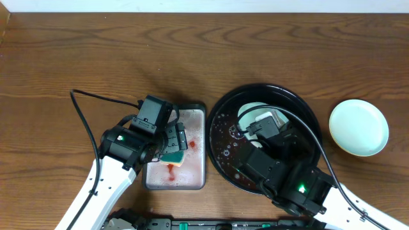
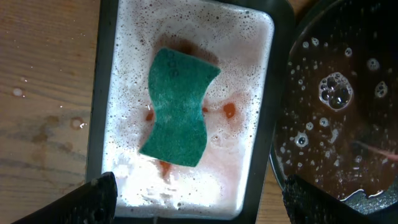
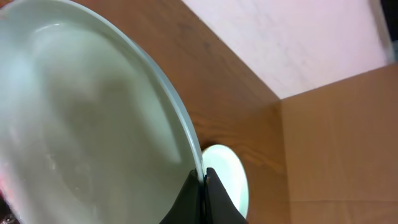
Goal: Clean dirty plates on tray and stack at the side
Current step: 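Return the sponge to the white tray and release with the left gripper, then tilt the pale green plate upright with the right gripper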
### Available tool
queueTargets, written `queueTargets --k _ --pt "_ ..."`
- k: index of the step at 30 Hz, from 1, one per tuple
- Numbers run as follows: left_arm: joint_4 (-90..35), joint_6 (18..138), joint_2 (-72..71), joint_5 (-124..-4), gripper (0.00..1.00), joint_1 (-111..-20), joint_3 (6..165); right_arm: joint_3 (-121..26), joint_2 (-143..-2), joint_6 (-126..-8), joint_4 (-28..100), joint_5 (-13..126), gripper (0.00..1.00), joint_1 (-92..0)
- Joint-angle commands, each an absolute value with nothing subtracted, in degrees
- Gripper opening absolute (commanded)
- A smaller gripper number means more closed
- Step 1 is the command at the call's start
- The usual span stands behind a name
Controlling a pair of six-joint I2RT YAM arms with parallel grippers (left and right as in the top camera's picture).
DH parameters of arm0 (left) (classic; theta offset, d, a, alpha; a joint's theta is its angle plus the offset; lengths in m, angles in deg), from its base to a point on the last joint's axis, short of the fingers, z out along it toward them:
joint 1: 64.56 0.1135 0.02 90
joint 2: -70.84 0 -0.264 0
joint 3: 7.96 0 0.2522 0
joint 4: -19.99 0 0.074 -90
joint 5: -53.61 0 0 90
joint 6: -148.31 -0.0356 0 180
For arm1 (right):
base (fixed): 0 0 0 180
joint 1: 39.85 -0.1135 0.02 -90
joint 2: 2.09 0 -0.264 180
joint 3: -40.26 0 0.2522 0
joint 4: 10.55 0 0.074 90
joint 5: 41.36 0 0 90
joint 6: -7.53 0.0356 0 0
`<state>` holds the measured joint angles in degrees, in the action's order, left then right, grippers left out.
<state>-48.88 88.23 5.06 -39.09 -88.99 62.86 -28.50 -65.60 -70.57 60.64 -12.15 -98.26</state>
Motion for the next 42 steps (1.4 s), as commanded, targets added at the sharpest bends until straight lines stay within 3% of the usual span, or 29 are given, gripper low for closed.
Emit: queueTargets --k 1,42 --pt "-49.0 87.9 5.3 -39.0 0.86 -88.7 62.9 -29.9 -64.9 -71.0 60.7 -17.7 0.01 -98.9" --pt "-49.0 87.9 5.3 -39.0 0.86 -88.7 62.9 -29.9 -64.9 -72.3 60.7 -18.3 0.01 -98.8"
